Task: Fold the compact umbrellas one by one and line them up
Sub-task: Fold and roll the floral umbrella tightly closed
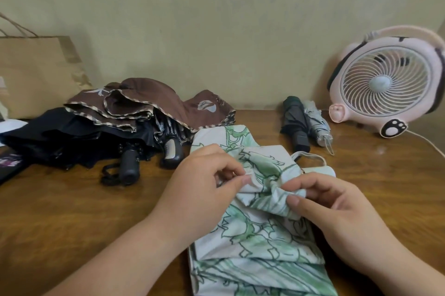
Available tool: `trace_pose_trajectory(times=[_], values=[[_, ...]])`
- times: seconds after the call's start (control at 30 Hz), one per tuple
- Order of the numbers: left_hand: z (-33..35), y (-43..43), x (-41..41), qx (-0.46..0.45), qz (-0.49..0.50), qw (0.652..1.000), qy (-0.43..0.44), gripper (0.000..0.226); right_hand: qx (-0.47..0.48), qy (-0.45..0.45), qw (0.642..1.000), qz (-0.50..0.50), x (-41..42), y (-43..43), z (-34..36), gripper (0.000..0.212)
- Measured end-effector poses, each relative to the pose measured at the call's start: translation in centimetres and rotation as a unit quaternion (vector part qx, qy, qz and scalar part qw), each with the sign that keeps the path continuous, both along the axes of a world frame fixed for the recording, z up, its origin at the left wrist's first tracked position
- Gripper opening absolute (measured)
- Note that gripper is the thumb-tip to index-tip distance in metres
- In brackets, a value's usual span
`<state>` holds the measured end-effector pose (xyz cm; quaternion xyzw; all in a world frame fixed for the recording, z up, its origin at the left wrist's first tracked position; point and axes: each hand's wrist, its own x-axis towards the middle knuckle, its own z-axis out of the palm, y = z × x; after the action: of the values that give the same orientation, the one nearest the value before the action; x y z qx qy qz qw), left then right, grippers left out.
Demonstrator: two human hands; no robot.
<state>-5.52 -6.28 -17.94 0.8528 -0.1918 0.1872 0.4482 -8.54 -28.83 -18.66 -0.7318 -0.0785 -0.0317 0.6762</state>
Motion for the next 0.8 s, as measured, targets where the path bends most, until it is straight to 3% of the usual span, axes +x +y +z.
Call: trace_pose_trajectory(times=[0.17,0.27,0.33,0.43,0.53,0.6,0.7,0.8], values=[[1.3,2.5,-1.0,-0.029,-0.022,0.999,0.013,0.014,0.010,-0.011,1.000,0.004,0.2,-0.6,0.0,0.016],[2.0,4.2,-1.9,0.041,-0.055,0.997,0.031,0.010,0.017,0.006,0.999,0.035,0.1,-0.9,-0.1,0.034],[2.2,4.6,-2.0,0.077,-0.074,0.993,0.050,0.011,0.005,0.009,0.999,0.046,0.0,-0.9,0.1,0.027],[2.0,4.7,-1.8,0.105,-0.097,0.989,0.030,0.015,0.017,0.013,0.998,0.054,-0.2,-1.0,0.6,0.034],[1.8,4.8,-1.9,0.115,-0.096,0.988,0.045,0.029,0.060,0.035,0.996,0.047,-0.4,-1.2,0.7,0.073],[1.6,4.8,-1.9,0.126,-0.101,0.985,0.061,0.050,0.083,0.034,0.996,0.023,-0.3,-1.2,0.6,0.084],[1.1,4.0,-1.5,0.108,-0.122,0.986,0.010,0.036,0.075,0.046,0.996,0.022,0.0,-1.1,0.7,0.084],[0.3,3.7,-1.1,0.080,-0.120,0.990,-0.005,0.037,0.065,0.070,0.994,0.044,-0.4,-0.9,1.2,0.082]])
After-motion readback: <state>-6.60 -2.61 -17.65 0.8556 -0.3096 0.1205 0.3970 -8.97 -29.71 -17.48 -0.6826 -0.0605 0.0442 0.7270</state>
